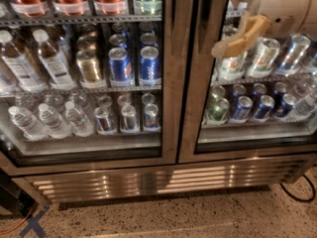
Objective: Open right fridge door
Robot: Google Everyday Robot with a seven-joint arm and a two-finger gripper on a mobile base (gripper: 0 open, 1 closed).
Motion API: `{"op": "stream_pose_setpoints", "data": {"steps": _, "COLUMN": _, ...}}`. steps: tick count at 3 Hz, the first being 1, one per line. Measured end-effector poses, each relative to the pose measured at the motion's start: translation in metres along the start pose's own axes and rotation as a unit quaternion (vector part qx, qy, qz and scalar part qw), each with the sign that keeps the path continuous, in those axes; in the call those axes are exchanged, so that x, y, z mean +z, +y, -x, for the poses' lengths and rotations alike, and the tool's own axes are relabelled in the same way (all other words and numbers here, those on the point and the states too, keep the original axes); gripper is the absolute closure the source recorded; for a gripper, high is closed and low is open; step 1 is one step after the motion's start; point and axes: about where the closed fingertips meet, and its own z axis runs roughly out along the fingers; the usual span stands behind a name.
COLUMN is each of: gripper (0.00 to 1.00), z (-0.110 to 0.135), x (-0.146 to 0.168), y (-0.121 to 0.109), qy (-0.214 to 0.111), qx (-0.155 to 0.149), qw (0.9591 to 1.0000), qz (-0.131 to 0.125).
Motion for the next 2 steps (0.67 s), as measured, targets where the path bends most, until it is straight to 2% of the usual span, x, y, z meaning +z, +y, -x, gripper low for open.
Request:
{"op": "stream_pose_setpoints", "data": {"steps": 1, "gripper": 0.0, "z": 0.001, "x": 0.0, "y": 0.002, "qy": 0.0, "qx": 0.0, "qw": 1.0, "qz": 0.0}}
{"op": "stream_pose_setpoints", "data": {"steps": 2, "gripper": 0.0, "z": -0.021, "x": 0.0, "y": 0.008, "qy": -0.023, "qx": 0.032, "qw": 0.9992, "qz": 0.004}}
